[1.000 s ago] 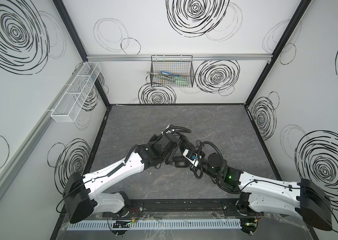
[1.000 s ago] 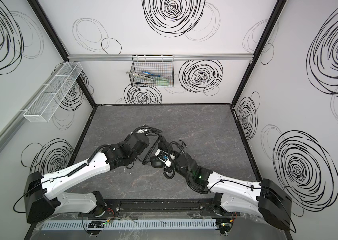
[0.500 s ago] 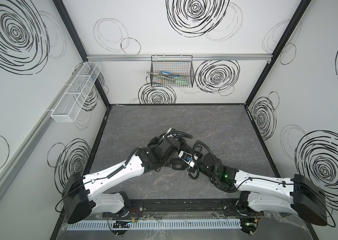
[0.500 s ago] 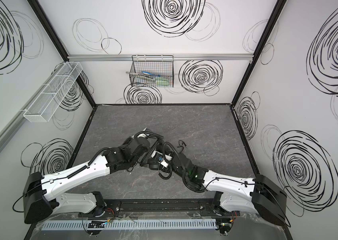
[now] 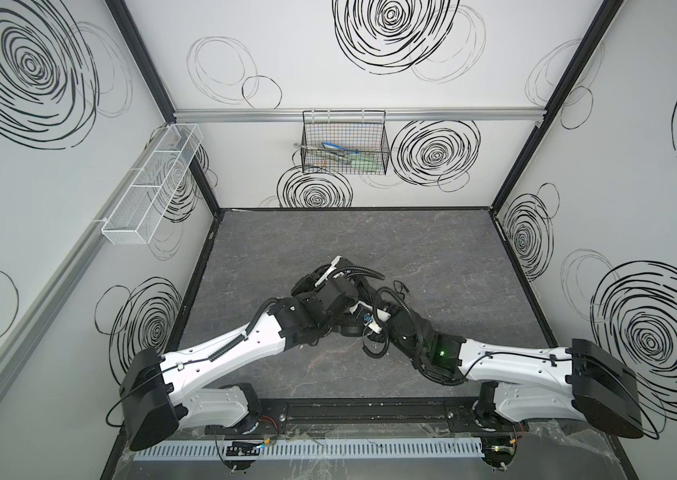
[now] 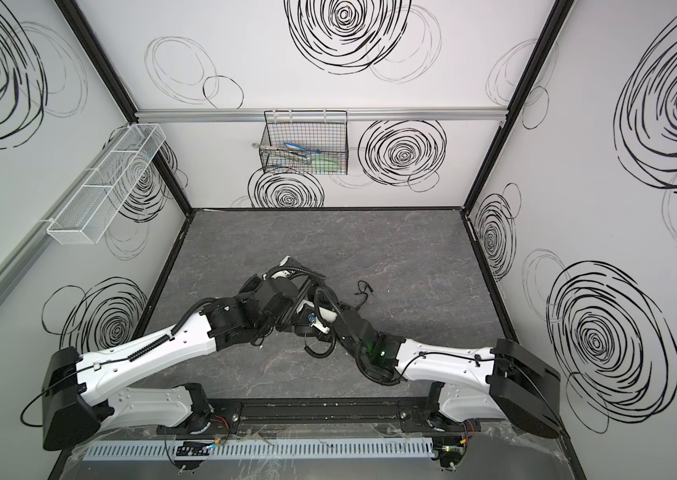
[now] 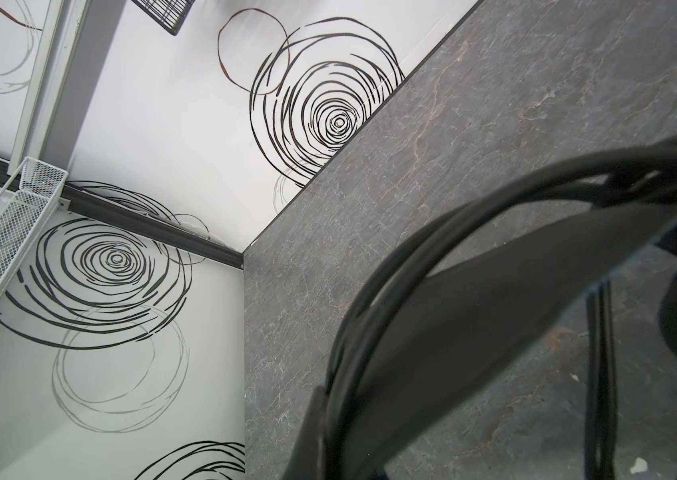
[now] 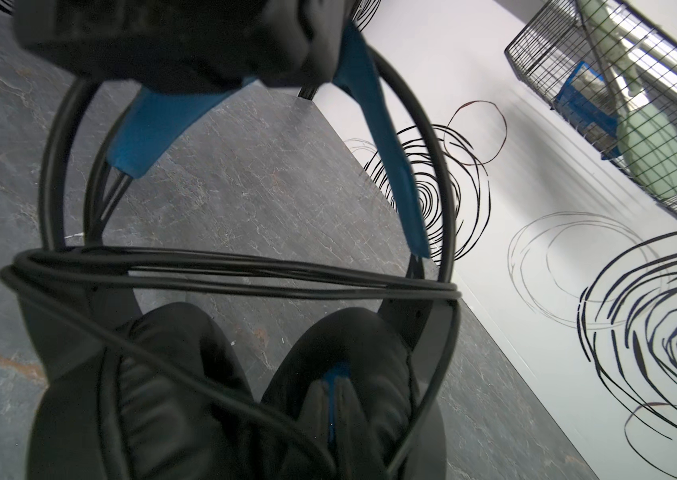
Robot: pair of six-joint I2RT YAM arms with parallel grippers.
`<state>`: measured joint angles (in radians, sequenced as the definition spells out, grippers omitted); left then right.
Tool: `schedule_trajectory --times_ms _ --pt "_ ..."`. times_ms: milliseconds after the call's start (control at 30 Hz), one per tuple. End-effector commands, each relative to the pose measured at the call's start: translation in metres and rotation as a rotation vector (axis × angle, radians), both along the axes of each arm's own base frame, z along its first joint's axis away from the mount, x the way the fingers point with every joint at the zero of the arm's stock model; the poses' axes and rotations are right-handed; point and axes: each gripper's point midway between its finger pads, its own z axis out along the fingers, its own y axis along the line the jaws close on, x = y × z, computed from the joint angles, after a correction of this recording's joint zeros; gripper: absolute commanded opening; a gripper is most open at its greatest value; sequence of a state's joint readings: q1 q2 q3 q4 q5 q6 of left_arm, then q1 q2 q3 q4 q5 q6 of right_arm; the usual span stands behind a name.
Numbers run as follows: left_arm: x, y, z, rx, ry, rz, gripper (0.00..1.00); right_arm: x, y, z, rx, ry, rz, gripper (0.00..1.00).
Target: Wrap the headphones
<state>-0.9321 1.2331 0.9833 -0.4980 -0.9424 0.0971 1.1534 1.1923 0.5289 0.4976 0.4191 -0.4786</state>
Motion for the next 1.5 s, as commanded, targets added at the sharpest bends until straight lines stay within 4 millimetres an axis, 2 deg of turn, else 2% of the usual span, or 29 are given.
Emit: schedule_trajectory --times_ms 0,67,133,300,433,500,733,1100,1467 --pt "-0.013 0.019 -0.002 0.091 0.042 0.002 0.0 -0.005 -0.017 0.055 0.209 -0.074 0.007 0.15" --pt "-0.014 0.017 -0.002 0.065 0.052 -0.015 0.0 -0.018 -0.023 0.065 0.264 -0.098 0.077 0.2" --pt "-0.016 0.015 0.001 0.037 0.054 -0.033 0.0 -0.019 -0.033 0.072 0.303 -0.118 0.093 0.23" --pt "-0.021 0.014 0.012 -0.002 0.052 -0.057 0.0 0.009 -0.055 0.074 0.372 -0.026 -0.008 0.12" --pt "-0.029 0.002 0.013 -0.009 0.065 -0.136 0.0 0.013 -0.054 0.071 0.355 -0.018 -0.011 0.01" --pt "-0.035 -0.007 0.013 -0.015 0.066 -0.187 0.0 0.017 -0.055 0.07 0.349 -0.018 -0.029 0.0" --pt "-0.052 -0.027 0.007 -0.072 0.096 -0.298 0.0 0.032 -0.071 0.069 0.377 0.0 -0.136 0.0" --pt "-0.061 -0.03 0.008 -0.137 0.091 -0.332 0.0 0.041 -0.082 0.068 0.406 0.012 -0.195 0.0" --pt "-0.08 -0.051 0.035 -0.306 0.066 -0.454 0.0 0.043 -0.083 0.065 0.412 0.025 -0.196 0.06"
